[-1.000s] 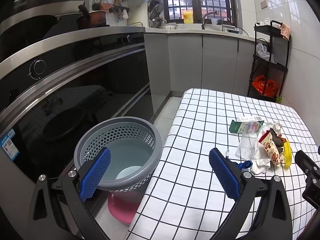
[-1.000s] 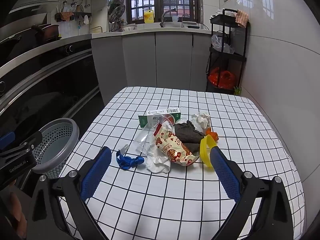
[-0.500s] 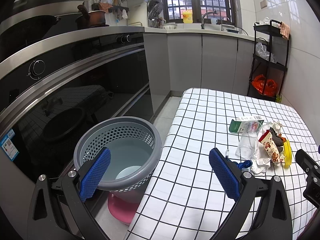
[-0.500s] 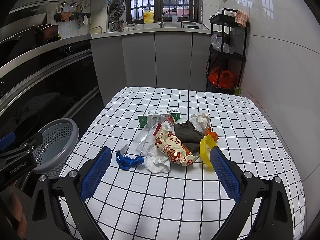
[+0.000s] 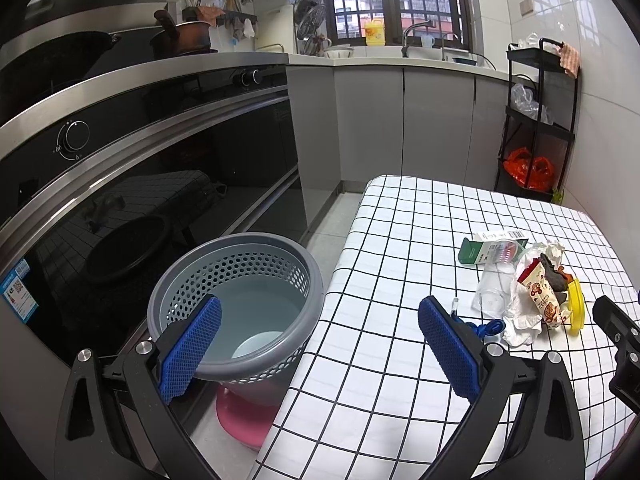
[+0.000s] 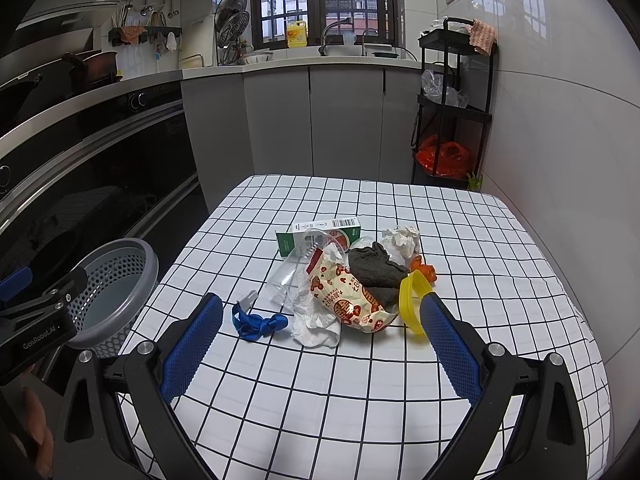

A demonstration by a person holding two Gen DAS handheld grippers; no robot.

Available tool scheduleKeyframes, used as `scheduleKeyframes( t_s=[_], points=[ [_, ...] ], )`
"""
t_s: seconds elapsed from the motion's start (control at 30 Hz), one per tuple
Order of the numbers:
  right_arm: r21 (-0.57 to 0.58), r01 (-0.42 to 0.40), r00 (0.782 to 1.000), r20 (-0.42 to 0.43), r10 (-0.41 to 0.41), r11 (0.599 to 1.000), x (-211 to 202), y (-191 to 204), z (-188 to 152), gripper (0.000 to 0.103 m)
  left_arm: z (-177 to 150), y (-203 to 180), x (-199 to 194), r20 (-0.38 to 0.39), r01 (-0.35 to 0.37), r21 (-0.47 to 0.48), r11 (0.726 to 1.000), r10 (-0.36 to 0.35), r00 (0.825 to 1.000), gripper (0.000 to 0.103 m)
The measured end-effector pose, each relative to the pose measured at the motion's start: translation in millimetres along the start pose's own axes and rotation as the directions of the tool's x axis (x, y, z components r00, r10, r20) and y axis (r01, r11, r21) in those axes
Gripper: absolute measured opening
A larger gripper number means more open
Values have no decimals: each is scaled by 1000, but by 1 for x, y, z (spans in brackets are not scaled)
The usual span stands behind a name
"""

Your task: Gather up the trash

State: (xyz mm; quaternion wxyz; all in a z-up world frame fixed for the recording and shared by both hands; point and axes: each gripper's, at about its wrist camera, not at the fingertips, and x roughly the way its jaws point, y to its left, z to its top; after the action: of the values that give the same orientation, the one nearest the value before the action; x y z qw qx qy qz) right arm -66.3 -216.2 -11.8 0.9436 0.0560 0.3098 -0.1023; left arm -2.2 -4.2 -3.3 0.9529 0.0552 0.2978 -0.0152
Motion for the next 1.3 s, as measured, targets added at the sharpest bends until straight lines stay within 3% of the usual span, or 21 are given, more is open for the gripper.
scheduleKeyframes(
  t_s=[1.3],
  points=[
    [6, -7, 1000, -8, 8, 1000, 3, -2, -1, 94, 0, 0, 1, -4, 3, 5, 1000, -3, 1000, 97]
  ],
)
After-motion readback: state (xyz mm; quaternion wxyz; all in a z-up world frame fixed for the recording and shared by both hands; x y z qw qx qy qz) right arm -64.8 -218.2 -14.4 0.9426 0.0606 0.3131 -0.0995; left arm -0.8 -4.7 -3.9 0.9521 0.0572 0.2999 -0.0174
